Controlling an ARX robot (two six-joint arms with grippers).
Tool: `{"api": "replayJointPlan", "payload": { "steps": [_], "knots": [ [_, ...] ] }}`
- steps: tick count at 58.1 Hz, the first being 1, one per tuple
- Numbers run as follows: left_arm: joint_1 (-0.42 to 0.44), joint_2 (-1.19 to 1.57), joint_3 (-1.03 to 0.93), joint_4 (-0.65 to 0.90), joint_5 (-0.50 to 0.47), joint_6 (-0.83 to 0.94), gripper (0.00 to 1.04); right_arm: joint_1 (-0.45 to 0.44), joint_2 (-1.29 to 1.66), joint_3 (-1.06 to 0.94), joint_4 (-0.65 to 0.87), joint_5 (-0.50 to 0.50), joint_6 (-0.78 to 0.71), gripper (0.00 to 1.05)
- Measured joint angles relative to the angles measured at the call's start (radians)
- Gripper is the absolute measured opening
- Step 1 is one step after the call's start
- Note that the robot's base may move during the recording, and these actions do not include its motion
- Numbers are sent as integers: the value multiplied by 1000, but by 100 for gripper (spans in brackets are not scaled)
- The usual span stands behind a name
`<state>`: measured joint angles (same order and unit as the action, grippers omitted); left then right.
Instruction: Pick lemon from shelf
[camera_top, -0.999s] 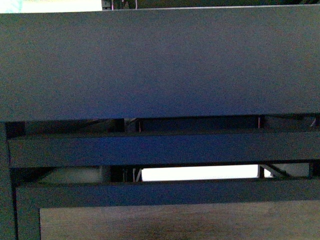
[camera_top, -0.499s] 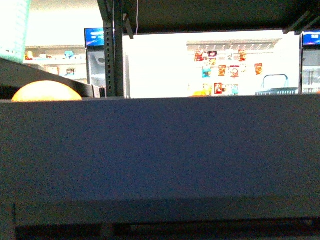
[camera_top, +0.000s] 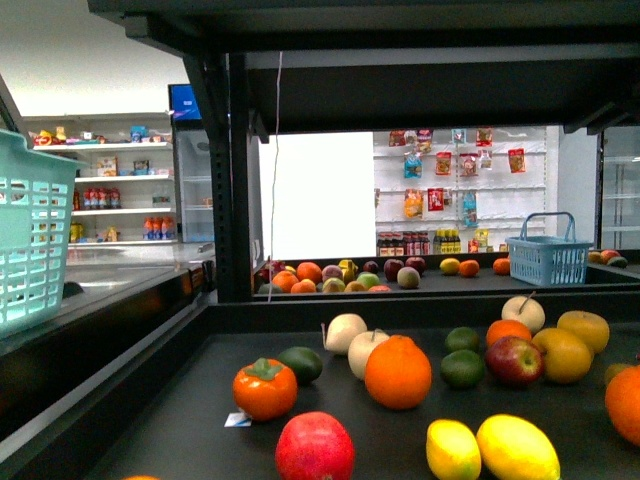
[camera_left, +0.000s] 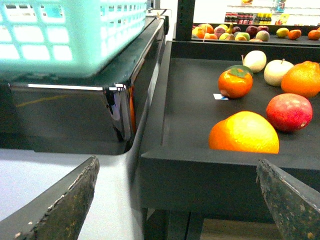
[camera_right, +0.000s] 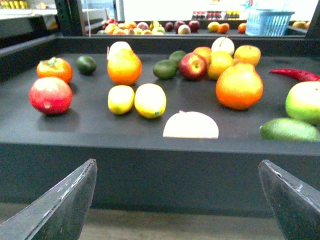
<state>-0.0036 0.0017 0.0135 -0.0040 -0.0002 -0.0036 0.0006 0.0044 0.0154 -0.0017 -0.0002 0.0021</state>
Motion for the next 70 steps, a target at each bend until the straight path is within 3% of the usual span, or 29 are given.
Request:
{"api": "replayJointPlan", "payload": {
  "steps": [64,70],
  "knots": [
    [1,1,0,-2,3,-2,97,0,0,0,0,0,0,97],
    [42,151,61,-135,138,-304,97,0,0,0,0,-1,0,97]
  ]
}}
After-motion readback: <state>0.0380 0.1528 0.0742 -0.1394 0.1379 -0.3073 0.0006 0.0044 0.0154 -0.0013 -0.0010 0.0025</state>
